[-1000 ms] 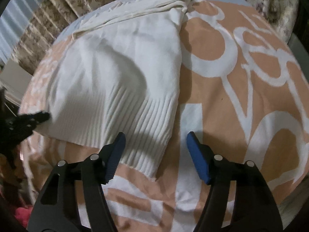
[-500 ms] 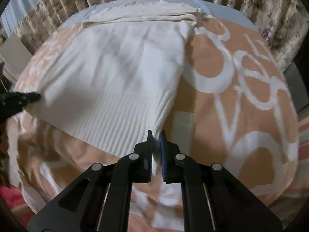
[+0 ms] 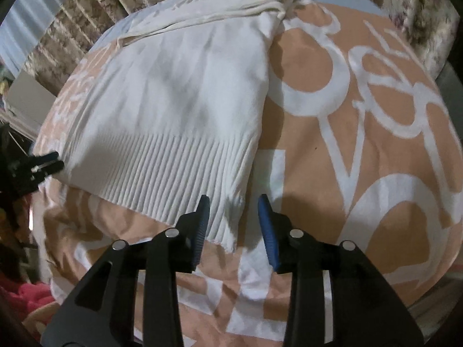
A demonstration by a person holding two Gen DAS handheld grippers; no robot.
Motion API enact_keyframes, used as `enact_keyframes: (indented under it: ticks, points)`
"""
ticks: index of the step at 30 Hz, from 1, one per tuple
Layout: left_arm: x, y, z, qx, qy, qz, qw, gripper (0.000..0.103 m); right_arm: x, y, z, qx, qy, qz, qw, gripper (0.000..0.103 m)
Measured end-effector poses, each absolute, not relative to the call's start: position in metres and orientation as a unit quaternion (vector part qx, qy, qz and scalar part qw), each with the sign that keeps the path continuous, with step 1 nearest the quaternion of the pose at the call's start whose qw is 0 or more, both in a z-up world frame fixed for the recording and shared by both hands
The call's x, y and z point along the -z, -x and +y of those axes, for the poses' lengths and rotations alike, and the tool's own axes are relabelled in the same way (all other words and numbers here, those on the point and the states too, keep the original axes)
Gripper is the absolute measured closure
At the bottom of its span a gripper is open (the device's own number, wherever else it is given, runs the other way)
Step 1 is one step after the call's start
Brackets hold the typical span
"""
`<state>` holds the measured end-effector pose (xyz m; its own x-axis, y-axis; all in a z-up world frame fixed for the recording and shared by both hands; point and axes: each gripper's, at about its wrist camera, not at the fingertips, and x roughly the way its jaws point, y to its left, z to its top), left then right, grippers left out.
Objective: Fold small clothes
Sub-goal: 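Lift the held hem with both grippers and fold it toward the collar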
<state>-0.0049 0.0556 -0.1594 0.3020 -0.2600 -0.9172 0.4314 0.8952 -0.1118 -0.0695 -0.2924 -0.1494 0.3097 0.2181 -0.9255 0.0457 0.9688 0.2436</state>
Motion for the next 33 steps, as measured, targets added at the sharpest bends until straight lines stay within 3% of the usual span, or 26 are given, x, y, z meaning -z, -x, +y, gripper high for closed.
enact_keyframes:
  ticks: [1, 2, 4, 7, 8, 10, 13, 33]
  points:
    - [0.162, 0.006, 0.052, 0.217, -0.083, 0.553, 0.800, 0.041, 0.153, 0.069, -0.290, -0.057, -0.114, 0.589, 0.798, 0.067]
    - [0.166, 0.008, 0.046, 0.218, -0.091, 0.556, 0.797, 0.052, 0.154, 0.069, -0.288, -0.058, -0.112, 0.592, 0.796, 0.067]
    - [0.171, 0.010, 0.038, 0.214, -0.109, 0.556, 0.795, 0.060, 0.157, 0.069, -0.282, -0.060, -0.105, 0.595, 0.794, 0.066]
    - [0.171, 0.009, 0.030, 0.215, -0.130, 0.548, 0.798, 0.082, 0.158, 0.068, -0.277, -0.064, -0.090, 0.598, 0.794, 0.076]
    - [0.170, 0.008, 0.030, 0.217, -0.132, 0.547, 0.798, 0.084, 0.158, 0.067, -0.274, -0.065, -0.079, 0.598, 0.795, 0.079]
    - [0.169, 0.006, 0.029, 0.223, -0.141, 0.545, 0.796, 0.086, 0.155, 0.068, -0.269, -0.070, -0.055, 0.592, 0.801, 0.090]
    - [0.169, 0.006, 0.029, 0.225, -0.157, 0.534, 0.799, 0.087, 0.151, 0.069, -0.263, -0.067, -0.019, 0.578, 0.813, 0.096]
    - [0.119, -0.081, 0.008, 0.172, -0.179, 0.384, 0.889, 0.088, 0.100, 0.002, -0.240, -0.050, 0.097, 0.413, 0.904, 0.098]
